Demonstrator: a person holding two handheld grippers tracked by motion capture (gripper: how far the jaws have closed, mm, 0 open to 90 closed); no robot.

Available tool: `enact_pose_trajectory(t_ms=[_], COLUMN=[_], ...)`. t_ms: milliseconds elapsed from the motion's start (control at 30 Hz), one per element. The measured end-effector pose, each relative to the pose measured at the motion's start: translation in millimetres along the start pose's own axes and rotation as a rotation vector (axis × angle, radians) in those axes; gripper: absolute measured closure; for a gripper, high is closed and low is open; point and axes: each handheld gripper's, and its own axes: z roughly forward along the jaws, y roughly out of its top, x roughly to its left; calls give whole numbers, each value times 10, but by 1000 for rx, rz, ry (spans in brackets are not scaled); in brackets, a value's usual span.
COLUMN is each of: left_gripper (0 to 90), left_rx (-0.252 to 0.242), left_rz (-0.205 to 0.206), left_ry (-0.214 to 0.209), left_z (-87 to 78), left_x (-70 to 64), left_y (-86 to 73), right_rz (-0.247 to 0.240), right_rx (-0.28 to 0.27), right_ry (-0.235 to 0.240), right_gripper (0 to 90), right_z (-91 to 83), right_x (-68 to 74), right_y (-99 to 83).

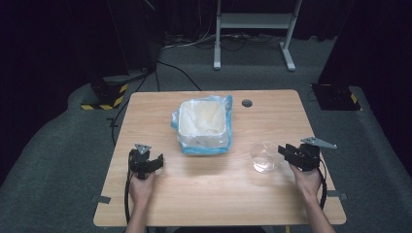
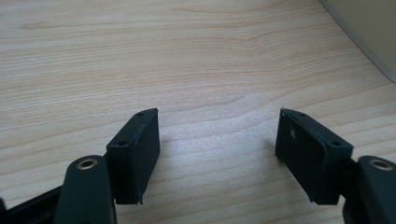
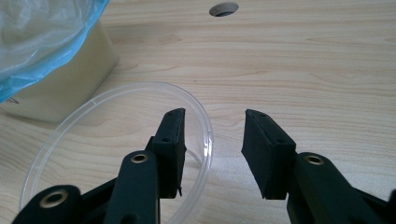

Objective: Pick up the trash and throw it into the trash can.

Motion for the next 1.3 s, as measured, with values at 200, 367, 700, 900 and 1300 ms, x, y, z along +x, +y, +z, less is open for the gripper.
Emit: enact_pose_trajectory(t_ms=[200,367,700,900,1300], left_gripper=[303,303,303,303,304], left_rx=[0,0,0,0,0], left_rz=[1,1,0,0,0], left_ry=[0,0,0,0,0], left_z=[0,0,0,0,0], left_x=[1,1,0,0,0], left_y=[0,0,0,0,0], right_rz=[1,6,7,-8,-31], right_rx=[13,31,49,44,23], right_ry=[2,8,14,15,50], right_gripper=[626,659,745,803,845], right_z=[59,103,157,153,103], right_x=[8,25,55,67,117], right_y=[8,-1,-12,-12,24])
